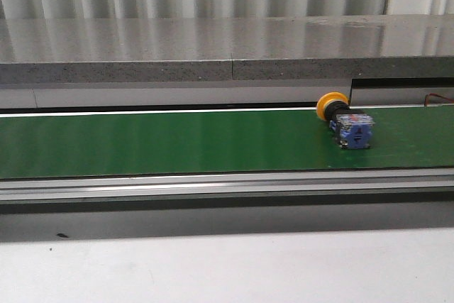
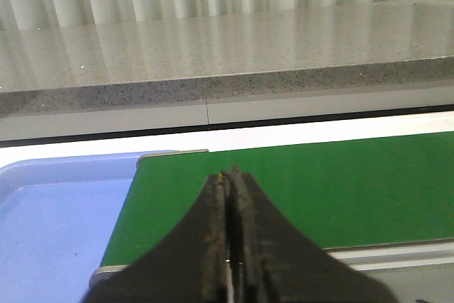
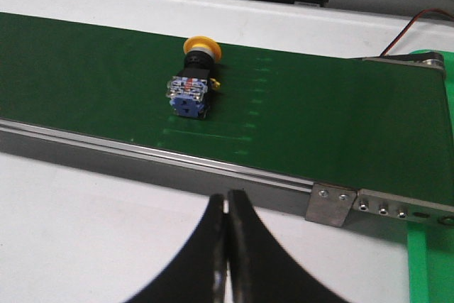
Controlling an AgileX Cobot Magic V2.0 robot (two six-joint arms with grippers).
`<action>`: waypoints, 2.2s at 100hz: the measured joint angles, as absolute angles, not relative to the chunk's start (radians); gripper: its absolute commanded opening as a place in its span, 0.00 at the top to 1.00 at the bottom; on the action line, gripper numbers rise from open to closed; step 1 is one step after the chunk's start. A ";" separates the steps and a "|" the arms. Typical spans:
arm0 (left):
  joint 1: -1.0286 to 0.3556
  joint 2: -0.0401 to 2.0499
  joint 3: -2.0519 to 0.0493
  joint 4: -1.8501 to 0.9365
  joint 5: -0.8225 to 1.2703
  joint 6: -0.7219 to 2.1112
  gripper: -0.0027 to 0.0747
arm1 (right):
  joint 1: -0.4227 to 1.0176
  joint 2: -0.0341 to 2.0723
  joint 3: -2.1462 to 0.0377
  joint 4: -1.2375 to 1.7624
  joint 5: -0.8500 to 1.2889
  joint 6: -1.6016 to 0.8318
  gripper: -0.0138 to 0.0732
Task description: Move button from right to left
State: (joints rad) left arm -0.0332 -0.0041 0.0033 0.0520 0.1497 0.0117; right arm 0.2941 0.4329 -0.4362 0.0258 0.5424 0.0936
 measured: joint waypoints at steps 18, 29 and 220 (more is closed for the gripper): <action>-0.033 -0.004 0.003 0.052 0.145 0.012 0.99 | 0.294 0.303 -0.362 0.022 0.536 0.094 0.92; -0.033 -0.004 0.003 0.052 0.121 0.012 0.99 | 0.294 0.275 -0.348 0.022 0.527 0.094 0.92; -0.230 1.357 -1.078 -0.596 0.967 0.136 0.27 | 0.294 0.269 -0.348 0.019 0.517 0.091 0.92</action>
State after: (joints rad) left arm -0.2300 1.3574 -1.0777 -0.5962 0.9669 0.1356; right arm 0.2941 0.2686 -0.3483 0.0189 0.5167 0.0914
